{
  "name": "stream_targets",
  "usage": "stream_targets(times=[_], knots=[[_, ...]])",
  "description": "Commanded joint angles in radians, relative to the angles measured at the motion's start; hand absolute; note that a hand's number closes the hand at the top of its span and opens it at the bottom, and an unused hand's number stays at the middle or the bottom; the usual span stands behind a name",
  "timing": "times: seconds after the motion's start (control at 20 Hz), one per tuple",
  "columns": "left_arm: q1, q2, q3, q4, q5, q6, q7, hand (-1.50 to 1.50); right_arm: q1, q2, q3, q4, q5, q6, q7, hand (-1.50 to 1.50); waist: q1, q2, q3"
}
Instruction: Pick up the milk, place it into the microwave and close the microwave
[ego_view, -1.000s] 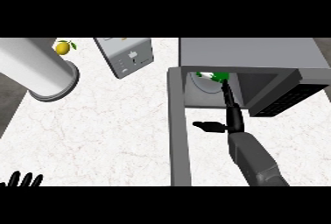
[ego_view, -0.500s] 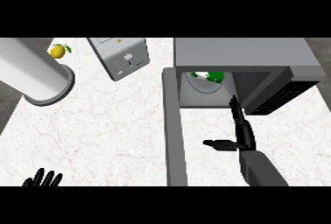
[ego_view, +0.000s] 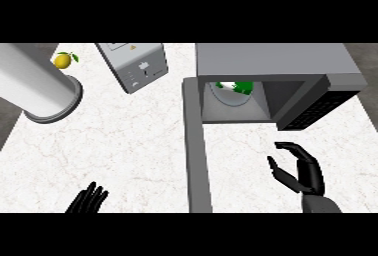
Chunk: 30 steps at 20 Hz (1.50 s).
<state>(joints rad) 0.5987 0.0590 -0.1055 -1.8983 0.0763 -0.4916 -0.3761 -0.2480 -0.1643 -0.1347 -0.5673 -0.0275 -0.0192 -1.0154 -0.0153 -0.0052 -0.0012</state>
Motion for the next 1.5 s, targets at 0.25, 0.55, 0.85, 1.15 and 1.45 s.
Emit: stream_targets(times=[0.25, 0.55, 0.85, 1.15, 1.45], knots=[[-0.145, -0.029, -0.147, 0.078, -0.231, 0.059, 0.006, 1.5, 0.198, -0.117, -0.05, -0.227, -0.116, 0.155, 0.082, -1.5, 0.007, 0.002, 0.0], [-0.348, -0.058, -0.175, 0.237, -0.209, 0.206, 0.079, 1.5, 0.25, -0.19, -0.115, -0.263, -0.181, 0.222, 0.088, -1.5, 0.01, 0.005, 0.001], [-0.559, -0.059, -0.147, 0.442, -0.265, 0.265, 0.049, 1.5, 0.335, -0.236, -0.136, -0.3, -0.207, 0.296, 0.062, -1.5, 0.003, 0.006, 0.001], [-0.677, -0.059, -0.316, 0.562, -0.295, 0.155, 0.271, 1.5, 0.336, -0.236, -0.119, -0.287, -0.213, 0.317, 0.059, -1.5, -0.01, 0.009, 0.002], [-0.759, -0.059, -0.59, 0.739, -0.25, 0.294, 0.243, 1.5, 0.31, -0.276, -0.134, -0.28, -0.247, 0.362, 0.071, -1.5, -0.012, 0.009, 0.001]])
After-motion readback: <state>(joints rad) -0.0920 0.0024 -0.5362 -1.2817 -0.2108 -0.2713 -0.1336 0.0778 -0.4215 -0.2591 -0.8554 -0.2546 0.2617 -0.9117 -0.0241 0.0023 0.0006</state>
